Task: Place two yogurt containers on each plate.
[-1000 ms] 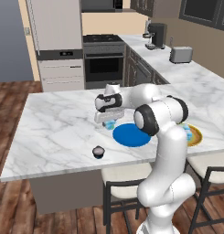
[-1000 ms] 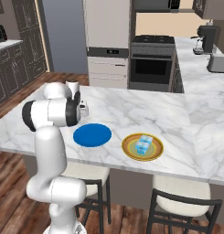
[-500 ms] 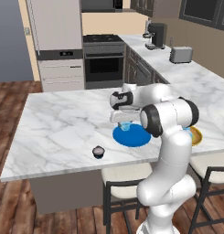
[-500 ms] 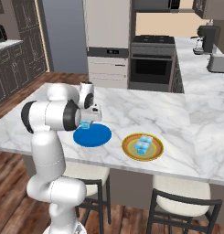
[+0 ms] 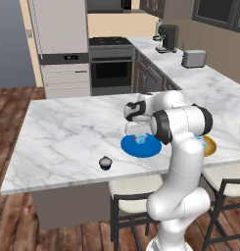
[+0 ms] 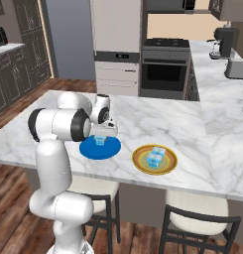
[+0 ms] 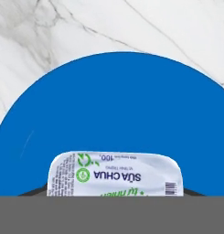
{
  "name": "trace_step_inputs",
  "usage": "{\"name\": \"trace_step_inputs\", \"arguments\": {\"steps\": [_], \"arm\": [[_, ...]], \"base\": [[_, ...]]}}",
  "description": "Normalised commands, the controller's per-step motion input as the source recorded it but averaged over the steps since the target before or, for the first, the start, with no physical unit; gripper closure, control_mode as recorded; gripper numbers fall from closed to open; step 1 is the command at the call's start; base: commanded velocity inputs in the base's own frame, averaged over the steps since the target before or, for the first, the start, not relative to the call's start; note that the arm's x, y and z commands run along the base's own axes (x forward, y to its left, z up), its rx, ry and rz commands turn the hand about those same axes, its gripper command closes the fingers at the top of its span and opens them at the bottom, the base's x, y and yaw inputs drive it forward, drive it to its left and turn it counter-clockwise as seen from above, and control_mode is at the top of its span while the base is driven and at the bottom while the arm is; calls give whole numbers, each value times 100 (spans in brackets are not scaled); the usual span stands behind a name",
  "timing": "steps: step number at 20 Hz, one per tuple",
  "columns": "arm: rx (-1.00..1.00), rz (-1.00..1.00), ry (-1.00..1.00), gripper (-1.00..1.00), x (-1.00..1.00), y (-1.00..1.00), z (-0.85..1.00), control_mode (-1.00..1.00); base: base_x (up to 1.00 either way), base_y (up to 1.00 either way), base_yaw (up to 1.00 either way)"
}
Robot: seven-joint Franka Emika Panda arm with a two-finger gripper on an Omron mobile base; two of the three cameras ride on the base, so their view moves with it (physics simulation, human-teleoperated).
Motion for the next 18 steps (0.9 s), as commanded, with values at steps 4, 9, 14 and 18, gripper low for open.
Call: {"name": "trace_step_inputs", "arguments": {"steps": [4, 9, 14, 18], "arm": [[0, 0, 0, -100, 0, -2, -1, -100], [0, 0, 0, -100, 0, 0, 0, -100], [0, 0, 0, -100, -2, 0, 2, -100], [0, -2, 0, -100, -1, 0, 40, -100]], "base": [[0, 0, 0], [0, 0, 0], [0, 0, 0], [0, 0, 0]]}}
